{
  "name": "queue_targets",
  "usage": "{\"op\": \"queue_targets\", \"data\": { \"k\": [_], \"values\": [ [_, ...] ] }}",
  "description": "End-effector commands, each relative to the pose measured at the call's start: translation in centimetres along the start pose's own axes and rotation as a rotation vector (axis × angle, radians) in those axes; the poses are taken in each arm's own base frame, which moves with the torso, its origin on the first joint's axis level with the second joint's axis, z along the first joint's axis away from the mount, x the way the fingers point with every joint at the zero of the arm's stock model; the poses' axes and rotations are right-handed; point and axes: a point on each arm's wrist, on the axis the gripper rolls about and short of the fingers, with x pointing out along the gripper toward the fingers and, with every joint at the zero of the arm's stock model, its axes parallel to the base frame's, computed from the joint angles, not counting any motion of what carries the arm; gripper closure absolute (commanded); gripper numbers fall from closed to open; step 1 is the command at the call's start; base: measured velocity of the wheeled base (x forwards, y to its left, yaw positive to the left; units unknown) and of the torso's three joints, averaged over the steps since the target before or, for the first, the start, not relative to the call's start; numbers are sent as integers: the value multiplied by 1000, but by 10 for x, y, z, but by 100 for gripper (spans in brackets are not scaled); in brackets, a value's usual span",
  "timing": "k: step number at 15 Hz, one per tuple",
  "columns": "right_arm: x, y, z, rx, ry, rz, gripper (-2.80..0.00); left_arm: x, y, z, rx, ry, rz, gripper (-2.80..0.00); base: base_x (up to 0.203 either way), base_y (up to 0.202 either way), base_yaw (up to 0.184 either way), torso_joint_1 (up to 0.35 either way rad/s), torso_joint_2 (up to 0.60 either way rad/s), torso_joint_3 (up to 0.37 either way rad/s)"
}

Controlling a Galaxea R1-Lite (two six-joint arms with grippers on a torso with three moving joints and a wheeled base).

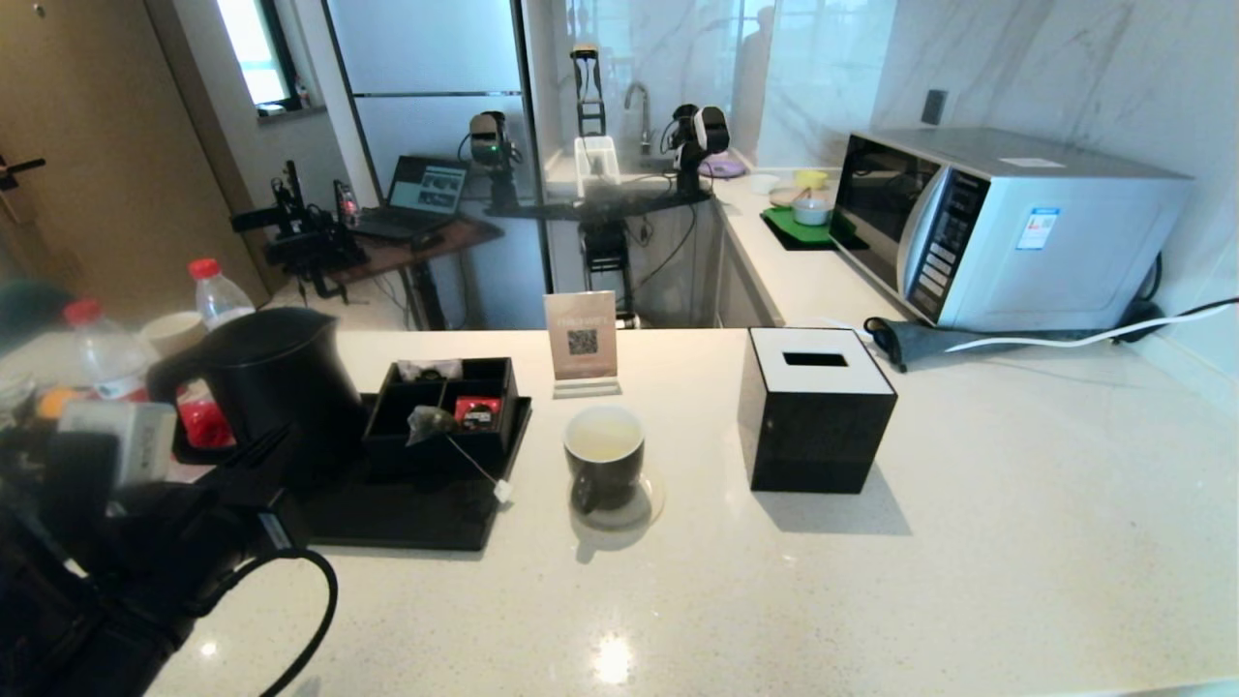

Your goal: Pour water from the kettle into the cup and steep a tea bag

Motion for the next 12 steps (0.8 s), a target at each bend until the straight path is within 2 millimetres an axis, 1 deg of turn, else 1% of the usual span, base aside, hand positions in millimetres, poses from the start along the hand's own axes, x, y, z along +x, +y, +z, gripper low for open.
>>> {"op": "queue_targets", "data": {
  "k": [1,3,6,12],
  "values": [
    [0,0,0,0,1,0,0,3,0,7,-15,-55,6,0,0,0,0,0,0,0],
    [0,0,0,0,1,0,0,11,-2,12,-17,-64,5,0,0,0,0,0,0,0],
    [0,0,0,0,1,0,0,29,-7,28,-18,-66,4,0,0,0,0,0,0,0],
    [0,0,0,0,1,0,0,51,-7,57,39,162,27,0,0,0,0,0,0,0]
  ]
}}
